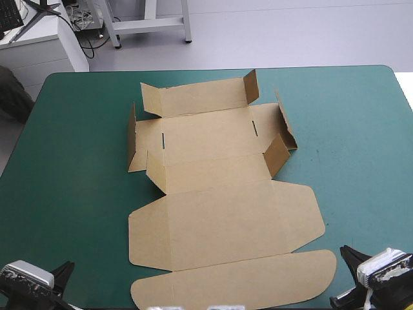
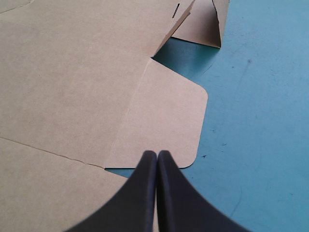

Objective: Fold the box

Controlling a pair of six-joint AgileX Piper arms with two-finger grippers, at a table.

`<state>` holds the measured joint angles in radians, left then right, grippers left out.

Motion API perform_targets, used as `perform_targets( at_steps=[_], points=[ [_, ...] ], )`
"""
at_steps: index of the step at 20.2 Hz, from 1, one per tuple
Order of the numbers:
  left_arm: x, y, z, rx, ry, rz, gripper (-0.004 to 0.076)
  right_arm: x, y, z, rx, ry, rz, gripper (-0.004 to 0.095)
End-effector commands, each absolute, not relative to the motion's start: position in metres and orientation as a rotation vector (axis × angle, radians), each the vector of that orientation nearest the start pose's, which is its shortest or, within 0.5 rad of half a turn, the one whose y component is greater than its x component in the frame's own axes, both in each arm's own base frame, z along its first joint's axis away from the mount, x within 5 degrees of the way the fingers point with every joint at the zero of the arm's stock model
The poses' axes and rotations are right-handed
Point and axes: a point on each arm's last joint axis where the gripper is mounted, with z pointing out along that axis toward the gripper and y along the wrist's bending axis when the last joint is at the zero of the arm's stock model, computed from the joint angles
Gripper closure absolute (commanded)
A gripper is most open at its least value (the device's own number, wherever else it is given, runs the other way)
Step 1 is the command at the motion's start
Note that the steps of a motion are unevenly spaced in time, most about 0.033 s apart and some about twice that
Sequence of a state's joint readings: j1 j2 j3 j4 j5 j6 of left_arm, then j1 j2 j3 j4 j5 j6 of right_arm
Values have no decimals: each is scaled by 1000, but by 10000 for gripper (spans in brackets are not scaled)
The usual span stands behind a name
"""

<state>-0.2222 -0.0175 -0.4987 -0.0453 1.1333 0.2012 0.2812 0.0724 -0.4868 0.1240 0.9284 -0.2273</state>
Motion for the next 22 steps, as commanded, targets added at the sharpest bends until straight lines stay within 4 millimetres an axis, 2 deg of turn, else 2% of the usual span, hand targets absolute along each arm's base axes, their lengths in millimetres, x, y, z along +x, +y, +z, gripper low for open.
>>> perform_targets(
  at_steps=[1, 3, 5, 7, 8, 10, 14, 16, 18, 19, 22],
  points=[
    [-13, -1, 282, 418, 1959, -73, 734, 11, 13, 297, -480, 1859, 185, 910],
    [-13, -1, 282, 418, 1959, -73, 734, 11, 13, 297, -480, 1859, 185, 870],
    [-13, -1, 282, 418, 1959, -73, 734, 11, 13, 297, -480, 1859, 185, 764],
    [-13, -1, 282, 428, 1957, -67, 734, 11, 13, 297, -480, 1859, 185, 583],
    [-13, -1, 282, 432, 1956, -64, 734, 11, 13, 297, -480, 1859, 185, 406],
    [-13, -1, 282, 432, 1956, -64, 734, 11, 13, 297, -480, 1859, 185, 215],
    [-13, -1, 282, 432, 1956, -64, 734, 12, 13, 297, -479, 1861, 183, 194],
    [-13, -1, 282, 432, 1956, -64, 734, 14, 13, 301, -466, 1873, 192, 237],
    [-13, -1, 282, 432, 1956, -64, 734, 22, 15, 316, -470, 1894, 192, 287],
    [-13, -1, 282, 432, 1956, -64, 734, 27, 17, 330, -460, 1901, 199, 292],
    [-13, -1, 282, 432, 1956, -64, 734, 54, 24, 355, -412, 1984, 229, 292]
  ],
)
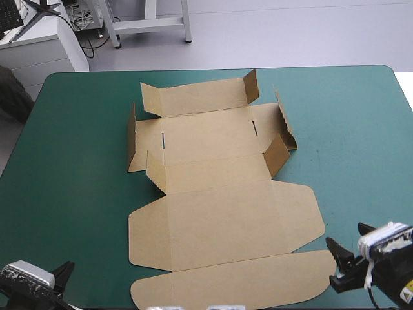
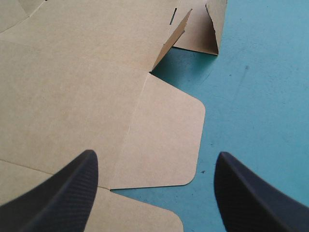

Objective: Fold the box

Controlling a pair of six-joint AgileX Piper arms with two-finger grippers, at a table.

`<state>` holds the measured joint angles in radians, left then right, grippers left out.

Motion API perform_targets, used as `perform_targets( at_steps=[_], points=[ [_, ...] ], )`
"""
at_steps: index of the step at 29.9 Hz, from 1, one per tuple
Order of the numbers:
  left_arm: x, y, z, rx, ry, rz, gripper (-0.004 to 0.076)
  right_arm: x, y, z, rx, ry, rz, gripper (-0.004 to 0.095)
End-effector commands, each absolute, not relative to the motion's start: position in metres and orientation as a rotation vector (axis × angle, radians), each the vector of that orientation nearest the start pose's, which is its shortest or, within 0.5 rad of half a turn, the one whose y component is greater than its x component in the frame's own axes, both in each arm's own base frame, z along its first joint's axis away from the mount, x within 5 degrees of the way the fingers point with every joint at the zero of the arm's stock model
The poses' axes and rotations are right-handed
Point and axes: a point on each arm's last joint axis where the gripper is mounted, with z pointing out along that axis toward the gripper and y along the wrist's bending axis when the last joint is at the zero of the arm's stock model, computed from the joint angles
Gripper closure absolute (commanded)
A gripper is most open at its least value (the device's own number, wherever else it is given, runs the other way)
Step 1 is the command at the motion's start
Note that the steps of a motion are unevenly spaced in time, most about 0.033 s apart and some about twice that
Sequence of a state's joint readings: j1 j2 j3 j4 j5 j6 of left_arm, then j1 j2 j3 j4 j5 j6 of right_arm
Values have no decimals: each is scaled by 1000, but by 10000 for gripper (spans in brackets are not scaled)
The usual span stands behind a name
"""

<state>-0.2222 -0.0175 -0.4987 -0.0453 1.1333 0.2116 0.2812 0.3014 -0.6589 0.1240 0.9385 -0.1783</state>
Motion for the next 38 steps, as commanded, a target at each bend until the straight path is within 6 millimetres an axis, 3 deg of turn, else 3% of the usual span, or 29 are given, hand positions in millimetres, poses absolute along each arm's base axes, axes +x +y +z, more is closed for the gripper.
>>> perform_targets(
  at_steps=[1, 12, 19, 27, 38],
  points=[
    [-13, -1, 282, 432, 1956, -64, 734, 64, 27, 359, -412, 2015, 227, 292],
    [-13, -1, 282, 432, 1956, -64, 734, 178, 61, 379, -502, 2253, 192, 293],
    [-13, -1, 282, 432, 1956, -64, 734, 242, 80, 380, -560, 2367, 183, 293],
    [-13, -1, 282, 432, 1956, -64, 734, 304, 101, 361, -625, 2521, 206, 324],
    [-13, -1, 282, 432, 1956, -64, 734, 351, 114, 315, -697, 2661, 177, 331]
  ],
)
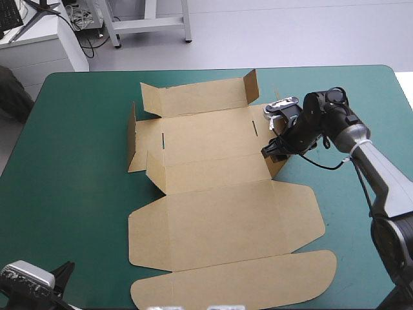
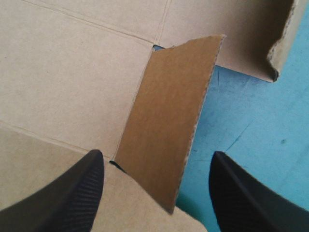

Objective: Fold the box

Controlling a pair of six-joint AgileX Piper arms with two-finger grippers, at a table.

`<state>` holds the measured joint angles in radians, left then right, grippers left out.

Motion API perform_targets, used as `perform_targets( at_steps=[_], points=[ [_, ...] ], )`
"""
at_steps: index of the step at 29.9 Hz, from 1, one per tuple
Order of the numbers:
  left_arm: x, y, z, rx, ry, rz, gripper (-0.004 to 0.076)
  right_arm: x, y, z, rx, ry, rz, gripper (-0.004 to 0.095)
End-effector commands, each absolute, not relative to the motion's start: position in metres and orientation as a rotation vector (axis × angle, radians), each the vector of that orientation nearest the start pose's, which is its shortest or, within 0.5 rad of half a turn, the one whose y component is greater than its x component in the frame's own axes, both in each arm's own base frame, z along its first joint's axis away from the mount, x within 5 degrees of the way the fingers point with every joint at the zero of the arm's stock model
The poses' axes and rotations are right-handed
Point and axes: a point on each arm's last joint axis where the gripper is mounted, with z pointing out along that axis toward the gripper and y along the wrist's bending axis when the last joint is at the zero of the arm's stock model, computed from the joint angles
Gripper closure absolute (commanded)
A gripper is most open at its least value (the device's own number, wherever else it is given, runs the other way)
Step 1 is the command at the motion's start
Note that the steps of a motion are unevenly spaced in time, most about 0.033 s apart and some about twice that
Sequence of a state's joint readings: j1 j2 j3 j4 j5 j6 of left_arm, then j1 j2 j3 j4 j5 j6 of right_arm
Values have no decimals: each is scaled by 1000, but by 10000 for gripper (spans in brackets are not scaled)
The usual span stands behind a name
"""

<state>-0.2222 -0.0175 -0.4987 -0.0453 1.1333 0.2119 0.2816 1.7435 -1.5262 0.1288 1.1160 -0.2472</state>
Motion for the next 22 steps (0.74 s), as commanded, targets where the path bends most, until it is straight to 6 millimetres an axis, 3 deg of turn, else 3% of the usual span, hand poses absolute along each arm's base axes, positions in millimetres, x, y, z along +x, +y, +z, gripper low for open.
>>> perform_targets(
  at_steps=[1, 10, 17, 22],
  points=[
    [-13, -1, 282, 432, 1956, -64, 734, 354, 115, 311, -699, 2672, 177, 331],
    [-13, -1, 282, 432, 1956, -64, 734, 369, 119, 282, -705, 2726, 174, 337],
    [-13, -1, 282, 432, 1956, -61, 734, 375, 121, 276, -693, 2707, 178, 532],
    [-13, -1, 282, 432, 1956, -61, 734, 378, 121, 286, -692, 2679, 169, 620]
  ],
)
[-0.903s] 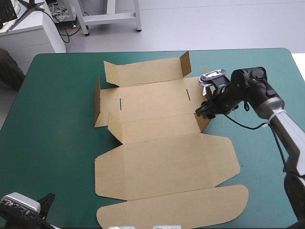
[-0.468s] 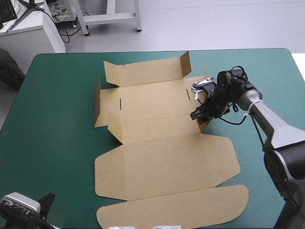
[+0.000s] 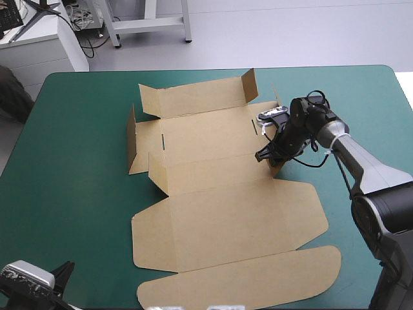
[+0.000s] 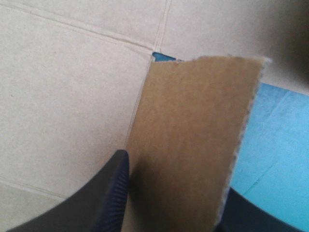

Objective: Fold the box

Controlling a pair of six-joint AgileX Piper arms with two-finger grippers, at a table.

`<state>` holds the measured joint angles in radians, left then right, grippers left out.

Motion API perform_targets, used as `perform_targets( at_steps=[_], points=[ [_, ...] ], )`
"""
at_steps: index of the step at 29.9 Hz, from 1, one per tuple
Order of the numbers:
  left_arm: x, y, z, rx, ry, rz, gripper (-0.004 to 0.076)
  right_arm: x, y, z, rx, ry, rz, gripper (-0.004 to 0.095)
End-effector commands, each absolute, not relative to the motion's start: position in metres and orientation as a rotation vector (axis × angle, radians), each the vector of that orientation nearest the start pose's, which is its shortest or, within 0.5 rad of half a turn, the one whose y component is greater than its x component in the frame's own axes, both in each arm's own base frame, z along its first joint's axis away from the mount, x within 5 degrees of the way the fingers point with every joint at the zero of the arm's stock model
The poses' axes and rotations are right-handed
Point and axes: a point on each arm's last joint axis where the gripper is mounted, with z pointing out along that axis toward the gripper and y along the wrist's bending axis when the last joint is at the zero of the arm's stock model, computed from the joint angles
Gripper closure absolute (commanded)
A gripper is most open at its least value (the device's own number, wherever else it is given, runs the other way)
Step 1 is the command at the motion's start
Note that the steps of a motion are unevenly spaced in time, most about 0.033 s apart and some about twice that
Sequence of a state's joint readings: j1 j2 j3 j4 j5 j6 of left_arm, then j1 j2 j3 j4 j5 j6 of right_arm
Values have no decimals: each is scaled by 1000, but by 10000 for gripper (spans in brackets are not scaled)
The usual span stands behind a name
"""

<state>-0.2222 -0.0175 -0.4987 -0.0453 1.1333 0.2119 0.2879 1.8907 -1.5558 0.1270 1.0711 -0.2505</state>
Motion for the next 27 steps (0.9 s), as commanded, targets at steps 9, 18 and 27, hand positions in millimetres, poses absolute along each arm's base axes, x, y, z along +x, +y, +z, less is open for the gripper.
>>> perform_targets(
  at_steps=[9, 18, 27],
  points=[
    [-13, -1, 282, 432, 1956, -61, 734, 381, 121, 298, -727, 2635, 147, 927],
    [-13, -1, 282, 432, 1956, -61, 734, 385, 112, 299, -1009, 2531, -74, 928],
    [-13, -1, 282, 432, 1956, -61, 734, 407, 118, 328, -1222, 2303, -166, 928]
  ],
)
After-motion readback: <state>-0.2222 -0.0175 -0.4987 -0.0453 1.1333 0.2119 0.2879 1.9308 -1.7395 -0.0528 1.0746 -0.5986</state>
